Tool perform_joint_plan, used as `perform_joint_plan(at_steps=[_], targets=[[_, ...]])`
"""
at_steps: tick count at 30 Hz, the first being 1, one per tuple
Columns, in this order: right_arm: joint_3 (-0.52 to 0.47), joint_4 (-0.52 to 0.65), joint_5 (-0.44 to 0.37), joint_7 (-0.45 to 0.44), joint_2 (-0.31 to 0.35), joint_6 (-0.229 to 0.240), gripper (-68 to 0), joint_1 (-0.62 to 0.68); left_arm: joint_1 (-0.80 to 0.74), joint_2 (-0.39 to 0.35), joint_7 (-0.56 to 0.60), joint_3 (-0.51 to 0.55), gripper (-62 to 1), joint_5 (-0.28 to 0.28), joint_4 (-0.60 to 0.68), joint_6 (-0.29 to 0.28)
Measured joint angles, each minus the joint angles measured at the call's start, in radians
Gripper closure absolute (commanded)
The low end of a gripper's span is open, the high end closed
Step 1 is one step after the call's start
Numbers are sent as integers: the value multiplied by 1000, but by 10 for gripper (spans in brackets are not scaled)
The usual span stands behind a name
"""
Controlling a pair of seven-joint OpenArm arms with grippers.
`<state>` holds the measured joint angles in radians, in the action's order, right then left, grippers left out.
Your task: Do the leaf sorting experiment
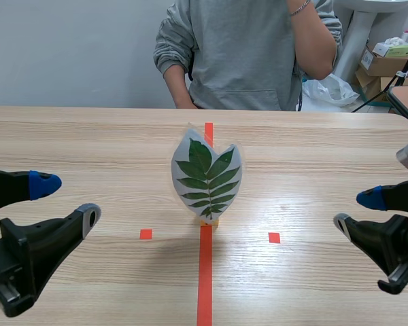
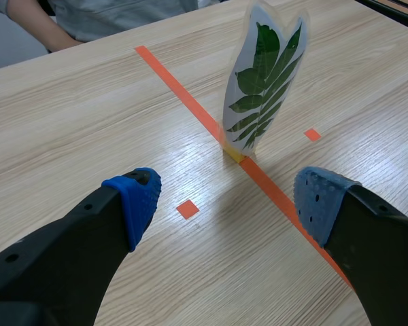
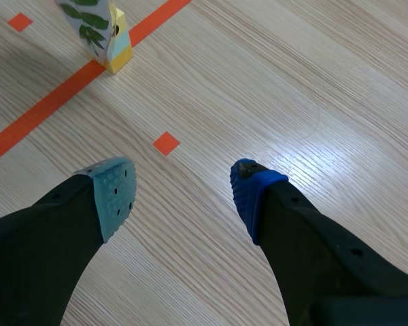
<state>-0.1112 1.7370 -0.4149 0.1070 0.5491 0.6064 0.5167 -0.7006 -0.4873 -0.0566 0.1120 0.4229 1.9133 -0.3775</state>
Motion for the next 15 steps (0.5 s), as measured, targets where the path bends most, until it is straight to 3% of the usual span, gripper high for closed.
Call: perform_joint_plan(at_steps=[2,6,9,15], targets=[[0,-36,0,0,12,28,-315,-43,0,0,0,0,-437,0,0,0],[27,-110,0,1,43,60,-445,-155,0,0,0,0,-437,0,0,0],[89,-172,0,11,61,118,-445,-253,0,0,0,0,-437,0,0,0],[286,-303,11,11,61,131,-445,-436,0,0,0,0,-437,0,0,0]])
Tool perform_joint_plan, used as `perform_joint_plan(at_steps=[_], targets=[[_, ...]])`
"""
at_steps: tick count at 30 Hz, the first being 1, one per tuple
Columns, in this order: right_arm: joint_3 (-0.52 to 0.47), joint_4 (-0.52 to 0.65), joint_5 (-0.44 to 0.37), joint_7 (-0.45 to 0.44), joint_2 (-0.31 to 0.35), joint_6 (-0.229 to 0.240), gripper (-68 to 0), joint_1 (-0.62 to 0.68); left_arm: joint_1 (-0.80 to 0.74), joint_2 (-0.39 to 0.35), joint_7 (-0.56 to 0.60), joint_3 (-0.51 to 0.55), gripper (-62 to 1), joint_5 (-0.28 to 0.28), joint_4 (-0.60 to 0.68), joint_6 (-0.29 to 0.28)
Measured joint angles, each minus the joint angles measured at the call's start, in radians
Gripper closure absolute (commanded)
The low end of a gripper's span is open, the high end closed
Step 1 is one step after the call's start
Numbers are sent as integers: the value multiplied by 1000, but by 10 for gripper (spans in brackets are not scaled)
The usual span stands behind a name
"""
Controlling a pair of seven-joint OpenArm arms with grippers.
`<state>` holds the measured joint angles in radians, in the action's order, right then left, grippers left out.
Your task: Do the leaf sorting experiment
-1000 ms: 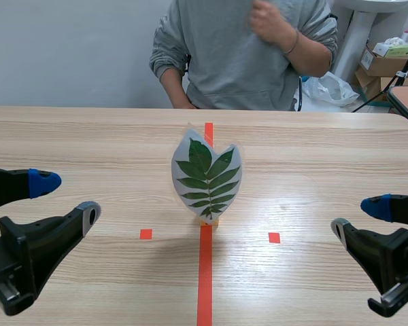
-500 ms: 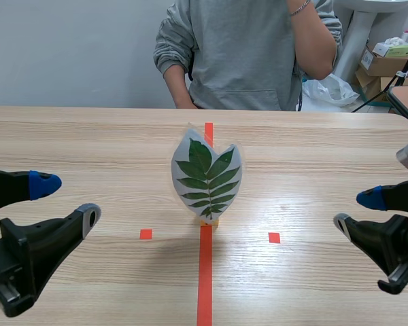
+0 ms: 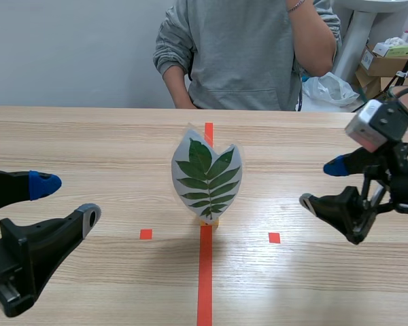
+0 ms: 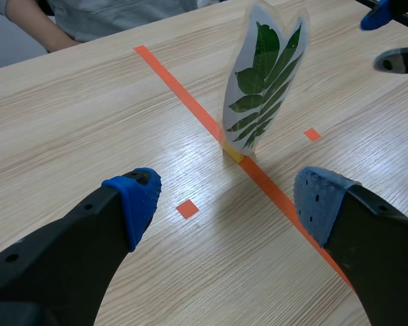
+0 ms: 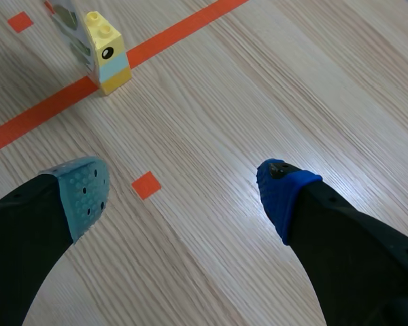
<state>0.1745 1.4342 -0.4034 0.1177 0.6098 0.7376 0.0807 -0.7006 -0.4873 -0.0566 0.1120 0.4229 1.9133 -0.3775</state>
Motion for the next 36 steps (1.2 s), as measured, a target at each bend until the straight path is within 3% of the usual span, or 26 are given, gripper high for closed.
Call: perform_joint_plan(at_steps=[5,15,22,36], targets=[[142,-89,51,-8,-11,0,-445,-139,0,0,0,0,-437,0,0,0],[263,-172,75,-15,-127,-1,-445,-320,0,14,-3,0,-437,-2,0,0],[359,-185,101,-15,-167,1,-445,-329,0,36,-22,0,-437,-3,0,0],[357,-185,100,-15,-163,0,-435,-311,0,35,-22,0,-437,-3,0,0]])
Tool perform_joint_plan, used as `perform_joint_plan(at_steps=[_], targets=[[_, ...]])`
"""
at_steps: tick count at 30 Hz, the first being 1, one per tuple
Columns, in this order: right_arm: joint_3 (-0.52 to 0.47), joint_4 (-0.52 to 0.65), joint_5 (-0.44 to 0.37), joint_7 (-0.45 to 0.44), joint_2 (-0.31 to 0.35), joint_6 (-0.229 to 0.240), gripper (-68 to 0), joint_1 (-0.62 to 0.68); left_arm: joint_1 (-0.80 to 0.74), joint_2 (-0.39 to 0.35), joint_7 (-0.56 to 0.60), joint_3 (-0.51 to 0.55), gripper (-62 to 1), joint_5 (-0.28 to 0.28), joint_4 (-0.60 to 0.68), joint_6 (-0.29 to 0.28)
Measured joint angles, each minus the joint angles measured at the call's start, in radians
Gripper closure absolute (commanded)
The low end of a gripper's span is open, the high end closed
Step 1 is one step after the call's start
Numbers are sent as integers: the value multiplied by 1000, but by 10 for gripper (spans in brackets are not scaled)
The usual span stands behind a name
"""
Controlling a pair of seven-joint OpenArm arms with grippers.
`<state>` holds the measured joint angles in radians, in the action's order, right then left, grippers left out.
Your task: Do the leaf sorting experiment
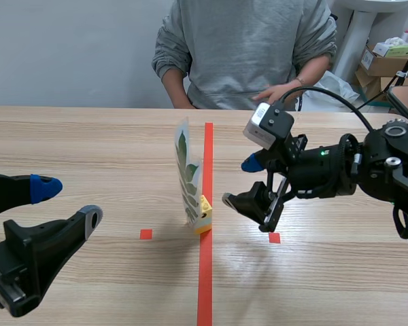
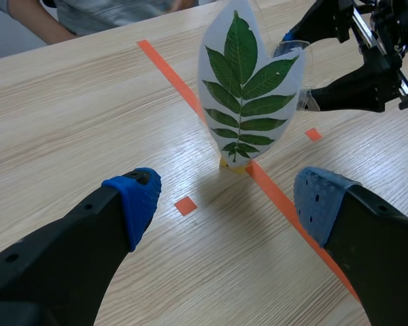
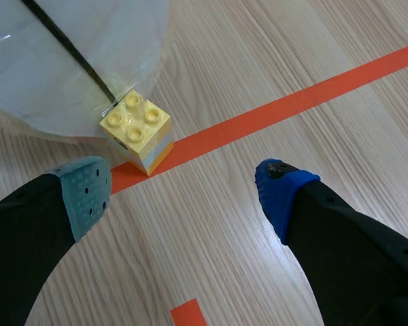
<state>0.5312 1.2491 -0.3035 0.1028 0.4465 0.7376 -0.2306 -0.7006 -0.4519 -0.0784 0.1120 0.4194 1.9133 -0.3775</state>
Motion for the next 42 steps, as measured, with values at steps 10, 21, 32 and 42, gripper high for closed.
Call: perform_joint_plan(at_steps=[10,21,32,42], targets=[[-40,178,-7,5,66,-4,-442,159,0,0,-8,0,-437,0,0,0],[-216,369,-7,16,64,-42,-442,478,0,0,-8,0,-437,0,0,0],[-502,529,-10,19,64,-42,-442,716,0,0,-8,0,-437,0,0,0],[-650,591,-49,27,64,-37,-441,830,0,0,-8,0,-437,0,0,0]])
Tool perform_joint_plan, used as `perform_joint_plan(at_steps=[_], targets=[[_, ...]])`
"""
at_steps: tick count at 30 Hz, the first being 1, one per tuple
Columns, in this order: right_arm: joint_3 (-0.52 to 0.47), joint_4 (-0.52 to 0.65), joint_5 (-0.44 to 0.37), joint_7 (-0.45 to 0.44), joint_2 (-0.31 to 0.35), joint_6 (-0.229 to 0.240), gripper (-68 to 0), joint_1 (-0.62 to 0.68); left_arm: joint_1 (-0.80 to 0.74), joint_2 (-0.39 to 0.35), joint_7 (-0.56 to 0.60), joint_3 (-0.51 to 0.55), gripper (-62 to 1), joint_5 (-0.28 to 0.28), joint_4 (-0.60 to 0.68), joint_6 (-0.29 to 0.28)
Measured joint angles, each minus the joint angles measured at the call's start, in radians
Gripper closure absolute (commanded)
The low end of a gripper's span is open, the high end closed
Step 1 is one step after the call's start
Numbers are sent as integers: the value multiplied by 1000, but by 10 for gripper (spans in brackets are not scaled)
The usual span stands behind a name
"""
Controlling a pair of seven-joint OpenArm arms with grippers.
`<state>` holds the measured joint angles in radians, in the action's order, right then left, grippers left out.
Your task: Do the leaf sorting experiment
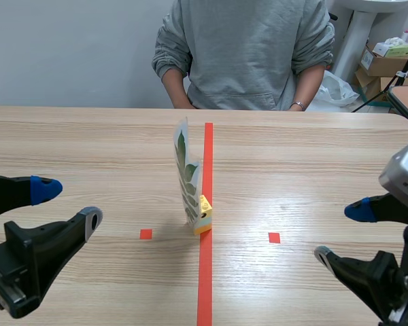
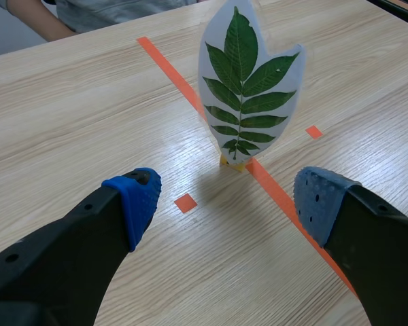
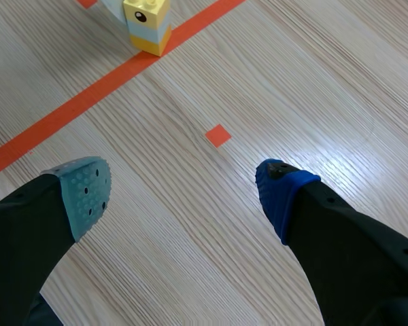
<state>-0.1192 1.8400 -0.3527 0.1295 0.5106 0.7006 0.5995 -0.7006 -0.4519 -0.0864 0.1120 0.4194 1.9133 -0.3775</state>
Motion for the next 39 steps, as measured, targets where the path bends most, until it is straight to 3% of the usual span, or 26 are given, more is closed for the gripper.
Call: perform_joint_plan(at_steps=[29,35,39], targets=[[-8,0,-33,1,0,2,-441,-14,0,0,0,0,-437,0,0,0],[101,0,-18,34,-2,-44,-441,-93,0,0,0,0,-437,0,0,0],[183,-11,2,55,-56,-76,-441,-164,0,0,0,0,-437,0,0,0]])
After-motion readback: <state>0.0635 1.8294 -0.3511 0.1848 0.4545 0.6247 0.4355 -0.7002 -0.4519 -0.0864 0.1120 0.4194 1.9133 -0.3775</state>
